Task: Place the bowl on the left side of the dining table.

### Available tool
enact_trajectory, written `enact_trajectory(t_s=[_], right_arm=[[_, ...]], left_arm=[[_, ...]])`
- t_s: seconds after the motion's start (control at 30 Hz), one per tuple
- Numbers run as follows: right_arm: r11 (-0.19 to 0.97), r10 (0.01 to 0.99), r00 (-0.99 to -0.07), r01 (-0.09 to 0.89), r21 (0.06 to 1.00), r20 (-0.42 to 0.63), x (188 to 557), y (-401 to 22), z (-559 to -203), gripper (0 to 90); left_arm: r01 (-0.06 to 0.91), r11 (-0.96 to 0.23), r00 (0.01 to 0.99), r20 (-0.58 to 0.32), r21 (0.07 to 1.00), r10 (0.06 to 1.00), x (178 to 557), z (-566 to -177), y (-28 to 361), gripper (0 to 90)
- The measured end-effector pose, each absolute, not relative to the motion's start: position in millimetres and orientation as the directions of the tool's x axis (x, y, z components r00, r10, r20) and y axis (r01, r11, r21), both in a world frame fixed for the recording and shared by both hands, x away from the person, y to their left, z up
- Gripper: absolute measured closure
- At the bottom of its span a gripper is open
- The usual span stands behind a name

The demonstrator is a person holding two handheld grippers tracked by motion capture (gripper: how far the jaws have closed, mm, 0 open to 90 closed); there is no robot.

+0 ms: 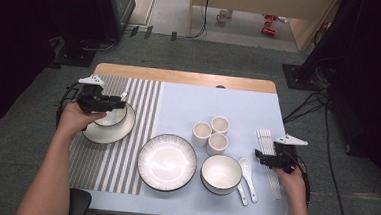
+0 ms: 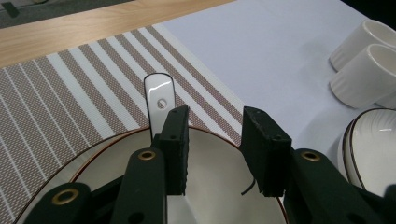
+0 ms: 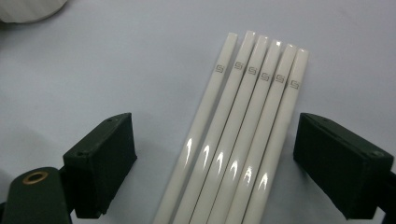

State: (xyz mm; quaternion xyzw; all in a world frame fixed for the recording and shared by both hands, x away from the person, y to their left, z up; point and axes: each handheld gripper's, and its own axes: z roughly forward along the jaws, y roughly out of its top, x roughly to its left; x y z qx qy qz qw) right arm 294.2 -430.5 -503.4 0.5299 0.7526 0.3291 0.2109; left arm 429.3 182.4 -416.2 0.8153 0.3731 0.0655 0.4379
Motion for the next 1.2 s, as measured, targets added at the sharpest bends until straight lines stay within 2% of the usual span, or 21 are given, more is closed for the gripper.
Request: enact_trajectory(t_s=[0.1, 0.2, 0.53, 0.73, 1.2], right_arm=[[0.223, 0.936, -0.350, 0.658, 0.720, 0.029, 294, -430, -503, 12.8], [0.223, 0.937, -0.349, 0.658, 0.720, 0.029, 294, -430, -503, 12.8], [0.223, 0.937, -0.349, 0.658, 0.720, 0.029, 294, -430, -503, 12.8], [0.223, 0.937, -0.349, 0.658, 0.720, 0.028, 294, -430, -503, 12.8], [0.223, 0.937, -0.348, 0.658, 0.720, 0.028, 294, -430, -503, 12.9]], left_arm=[[0.549, -0.338, 0.715, -0.220, 0.764, 0.664, 432, -416, 175, 51.7], [0.545, -0.347, 0.722, -0.216, 0.763, 0.658, 434, -417, 170, 47.4], [0.548, -0.359, 0.713, -0.198, 0.756, 0.673, 437, -422, 162, 38.2], [0.588, -0.316, 0.647, -0.199, 0.745, 0.736, 441, -423, 164, 33.4], [0.612, -0.245, 0.569, -0.203, 0.752, 0.797, 441, -420, 191, 33.0]])
